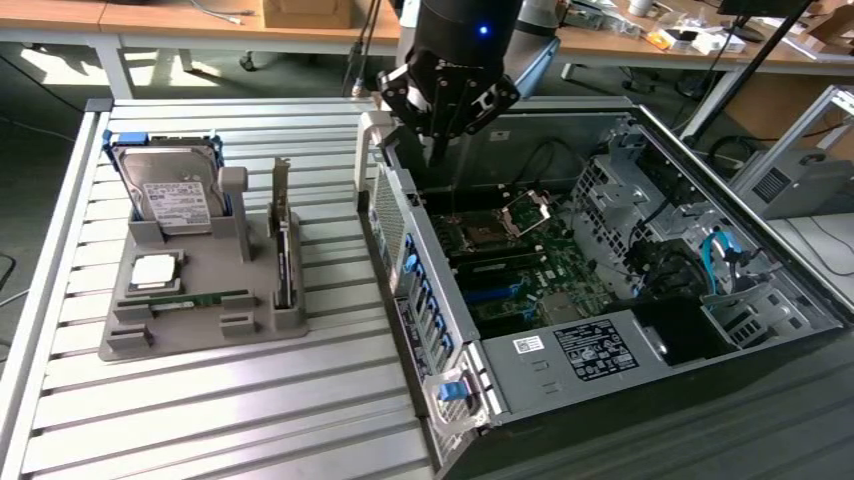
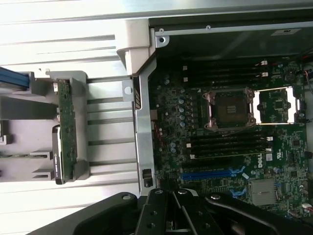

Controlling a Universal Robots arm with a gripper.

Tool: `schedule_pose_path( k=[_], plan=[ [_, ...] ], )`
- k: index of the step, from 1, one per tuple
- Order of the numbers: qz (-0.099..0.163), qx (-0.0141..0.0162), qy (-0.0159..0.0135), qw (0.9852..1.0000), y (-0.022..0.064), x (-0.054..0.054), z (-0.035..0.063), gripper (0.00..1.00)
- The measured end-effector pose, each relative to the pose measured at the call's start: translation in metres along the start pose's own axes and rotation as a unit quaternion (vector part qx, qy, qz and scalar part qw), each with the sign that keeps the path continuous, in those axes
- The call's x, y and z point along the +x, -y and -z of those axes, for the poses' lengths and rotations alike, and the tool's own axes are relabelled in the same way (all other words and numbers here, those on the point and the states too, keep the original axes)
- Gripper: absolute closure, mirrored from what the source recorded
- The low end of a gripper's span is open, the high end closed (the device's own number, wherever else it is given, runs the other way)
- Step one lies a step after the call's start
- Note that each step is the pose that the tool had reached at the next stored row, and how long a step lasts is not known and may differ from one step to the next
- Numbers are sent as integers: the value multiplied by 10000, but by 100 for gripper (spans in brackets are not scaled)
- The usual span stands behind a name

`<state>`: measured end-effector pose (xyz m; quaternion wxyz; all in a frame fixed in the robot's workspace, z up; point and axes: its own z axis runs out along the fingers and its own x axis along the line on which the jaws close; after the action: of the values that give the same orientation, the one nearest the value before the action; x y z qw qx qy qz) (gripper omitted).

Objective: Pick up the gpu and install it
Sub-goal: 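Reach for the gpu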

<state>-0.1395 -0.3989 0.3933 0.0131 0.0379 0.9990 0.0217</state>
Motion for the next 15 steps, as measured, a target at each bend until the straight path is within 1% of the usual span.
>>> schedule_pose_path(
  k=[15],
  plan=[
    [0, 0, 0, 10000, 5, 66, 2, 89]
  ],
)
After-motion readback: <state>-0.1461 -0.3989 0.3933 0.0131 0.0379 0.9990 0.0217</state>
